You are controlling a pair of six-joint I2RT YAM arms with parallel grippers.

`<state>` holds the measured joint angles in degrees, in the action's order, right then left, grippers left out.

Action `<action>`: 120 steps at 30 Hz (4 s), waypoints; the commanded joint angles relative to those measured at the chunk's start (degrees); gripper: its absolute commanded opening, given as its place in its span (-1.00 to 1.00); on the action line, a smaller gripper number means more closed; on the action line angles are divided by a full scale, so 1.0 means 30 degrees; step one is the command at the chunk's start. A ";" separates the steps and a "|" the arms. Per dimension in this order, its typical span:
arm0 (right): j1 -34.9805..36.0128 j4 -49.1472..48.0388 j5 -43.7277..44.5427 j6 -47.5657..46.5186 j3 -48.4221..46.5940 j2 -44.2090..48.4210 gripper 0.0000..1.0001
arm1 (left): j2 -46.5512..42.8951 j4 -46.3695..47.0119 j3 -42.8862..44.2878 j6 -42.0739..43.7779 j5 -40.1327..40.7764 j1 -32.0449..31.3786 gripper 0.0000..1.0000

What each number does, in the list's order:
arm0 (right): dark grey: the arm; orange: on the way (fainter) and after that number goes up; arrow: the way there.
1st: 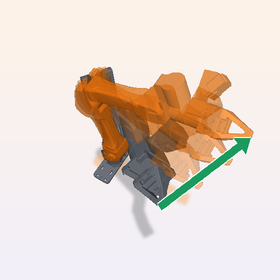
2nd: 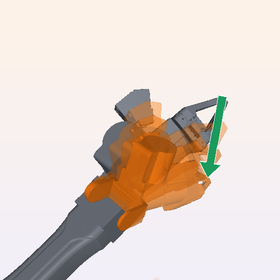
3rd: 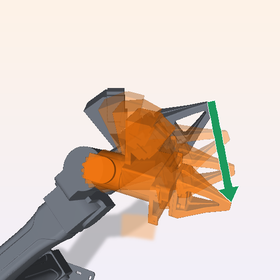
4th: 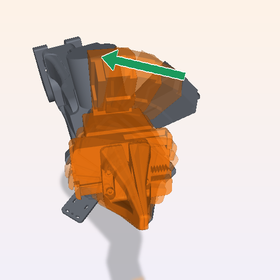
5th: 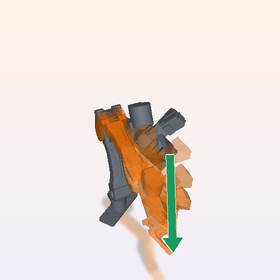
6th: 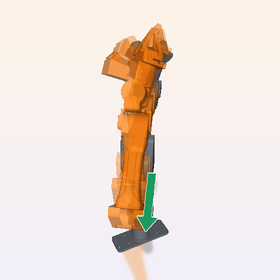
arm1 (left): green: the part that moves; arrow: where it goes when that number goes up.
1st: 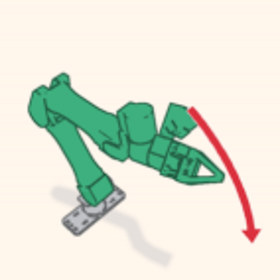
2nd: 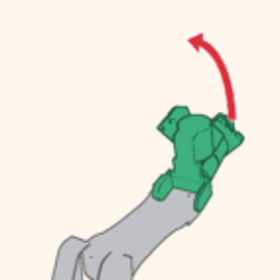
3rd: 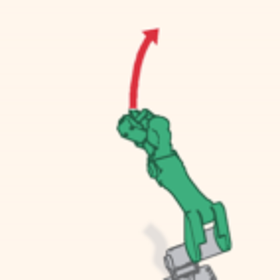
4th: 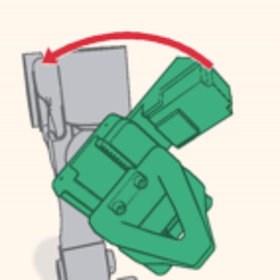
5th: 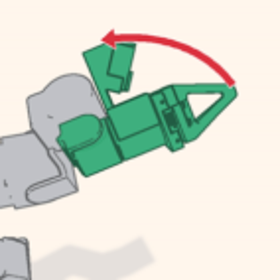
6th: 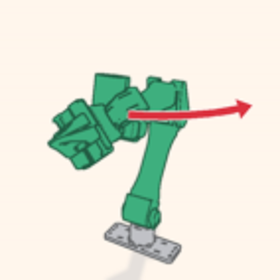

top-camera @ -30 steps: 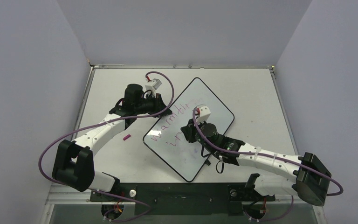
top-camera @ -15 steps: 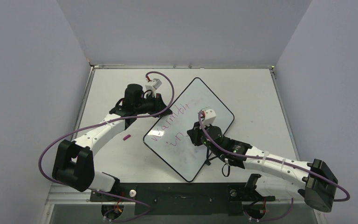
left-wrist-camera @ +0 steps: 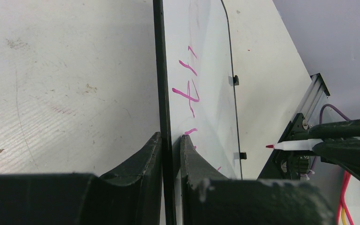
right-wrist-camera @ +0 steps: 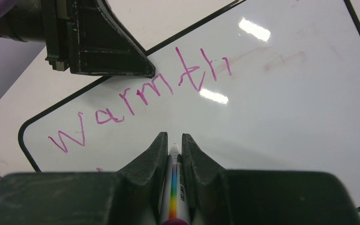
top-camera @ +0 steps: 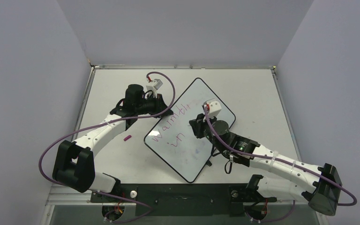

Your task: Write a sentence on the whiteboard

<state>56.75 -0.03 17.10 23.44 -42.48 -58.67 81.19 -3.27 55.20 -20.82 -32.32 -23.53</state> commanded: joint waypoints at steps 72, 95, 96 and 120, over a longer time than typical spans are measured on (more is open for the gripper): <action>-0.4009 -0.2582 -0.4114 -0.0050 0.0424 -0.1625 -1.00 | -0.0595 0.0811 -0.0093 0.1519 0.1161 0.0180 -1.00; -0.4012 -0.2969 -0.4365 -0.0178 -0.0191 -0.2730 -1.00 | -0.0494 0.0800 -0.0084 0.1553 0.1186 0.0195 -1.00; -0.4029 -0.2953 -0.4374 -0.0202 -0.0356 -0.2830 -1.00 | -0.0491 0.0812 -0.0081 0.1565 0.1174 0.0196 -1.00; -0.4247 -0.3146 -0.4684 -0.0272 -0.0942 -0.3982 -1.00 | -0.0499 0.0796 -0.0017 0.1549 0.1133 0.0185 -1.00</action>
<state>44.27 -6.79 3.79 22.94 -42.98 -70.11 80.97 -3.20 54.98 -20.86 -32.18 -23.51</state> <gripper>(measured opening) 0.097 0.111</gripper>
